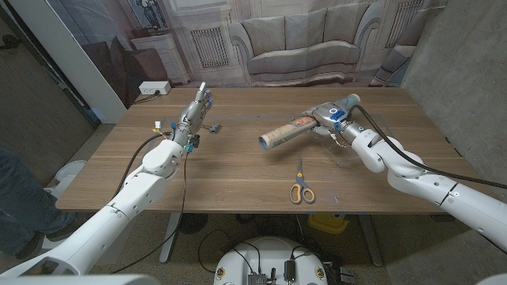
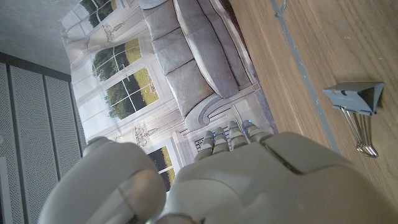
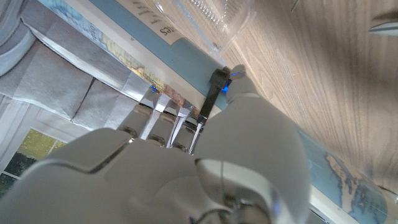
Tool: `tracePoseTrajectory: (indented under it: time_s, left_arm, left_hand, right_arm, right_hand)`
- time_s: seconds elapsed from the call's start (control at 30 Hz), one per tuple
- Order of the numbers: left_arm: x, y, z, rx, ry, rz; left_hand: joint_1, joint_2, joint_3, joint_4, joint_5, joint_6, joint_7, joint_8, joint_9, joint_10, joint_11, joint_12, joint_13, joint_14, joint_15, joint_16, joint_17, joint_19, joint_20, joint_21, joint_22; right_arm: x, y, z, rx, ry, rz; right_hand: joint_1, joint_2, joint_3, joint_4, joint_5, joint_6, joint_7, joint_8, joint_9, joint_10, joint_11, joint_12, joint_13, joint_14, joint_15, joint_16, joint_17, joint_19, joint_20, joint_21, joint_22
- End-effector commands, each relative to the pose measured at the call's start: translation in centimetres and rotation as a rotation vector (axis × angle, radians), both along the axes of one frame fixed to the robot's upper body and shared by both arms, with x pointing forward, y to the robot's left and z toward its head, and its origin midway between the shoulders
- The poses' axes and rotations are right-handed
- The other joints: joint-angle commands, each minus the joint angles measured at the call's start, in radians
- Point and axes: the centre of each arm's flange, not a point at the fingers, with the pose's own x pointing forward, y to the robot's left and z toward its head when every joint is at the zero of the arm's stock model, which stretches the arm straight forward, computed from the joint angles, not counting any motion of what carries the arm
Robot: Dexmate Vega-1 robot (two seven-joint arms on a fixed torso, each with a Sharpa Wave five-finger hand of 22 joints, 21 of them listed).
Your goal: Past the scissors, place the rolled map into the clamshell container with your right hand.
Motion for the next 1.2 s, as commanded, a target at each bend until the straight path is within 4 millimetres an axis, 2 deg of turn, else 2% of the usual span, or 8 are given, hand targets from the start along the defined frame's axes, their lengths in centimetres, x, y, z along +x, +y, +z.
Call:
tracePoseTrajectory:
  time_s: [0.03,0.4,0.6,1.2]
  left_arm:
    - [0.5,-0.1,0.4,0.004,0.001,-0.009]
    - [0.7,-0.5,0.2,0.01,0.006,-0.011]
    - [0.5,-0.6,-0.2,0.004,0.01,-0.009]
    - [0.0,-1.4,-0.2,0.014,0.009,-0.009]
  left_hand:
    - [0.001,0.009,-0.009,-0.001,0.003,0.006,-0.001,-0.003,0.003,-0.003,-0.004,-0.003,0.005,-0.007,-0.003,0.006,0.003,-0.009,-0.006,0.001,0.005]
    - [0.001,0.01,-0.011,-0.001,0.003,0.005,-0.001,-0.003,0.003,-0.003,-0.005,-0.003,0.005,-0.008,-0.003,0.006,0.003,-0.01,-0.005,0.001,0.005]
    - [0.002,0.01,-0.011,-0.001,0.003,0.005,-0.002,-0.003,0.003,-0.003,-0.004,-0.003,0.005,-0.008,-0.002,0.006,0.003,-0.01,-0.004,0.001,0.005]
    - [0.003,0.011,-0.014,-0.001,0.003,0.006,-0.002,-0.003,0.003,-0.003,-0.006,-0.003,0.005,-0.008,-0.003,0.006,0.003,-0.01,-0.004,0.001,0.005]
  right_arm:
    - [-0.3,-0.9,-0.4,0.02,0.007,-0.036]
    - [-0.5,-1.9,-0.6,0.03,0.017,-0.055]
    - [-0.5,-2.3,-0.9,0.027,0.026,-0.065]
    - [-0.9,-3.8,-2.0,0.028,0.046,-0.093]
  right_hand:
    - [0.016,0.021,0.003,0.002,0.002,0.013,0.001,0.001,0.002,0.006,-0.002,-0.004,0.002,0.006,-0.17,-0.002,0.002,0.069,-0.223,0.005,0.003]
    - [0.017,0.022,0.003,0.002,0.001,0.013,0.001,0.0,0.002,0.006,0.0,-0.006,0.002,0.006,-0.17,-0.002,0.002,0.068,-0.223,0.004,0.003]
    - [0.015,0.022,0.002,0.002,0.001,0.014,0.002,0.0,0.002,0.005,-0.007,-0.007,0.002,0.005,-0.169,-0.003,0.002,0.068,-0.223,0.004,0.003]
    - [0.015,0.023,0.002,0.002,0.0,0.014,0.0,-0.001,0.002,0.004,-0.001,-0.009,0.002,0.004,-0.169,-0.003,0.003,0.067,-0.223,0.003,0.003]
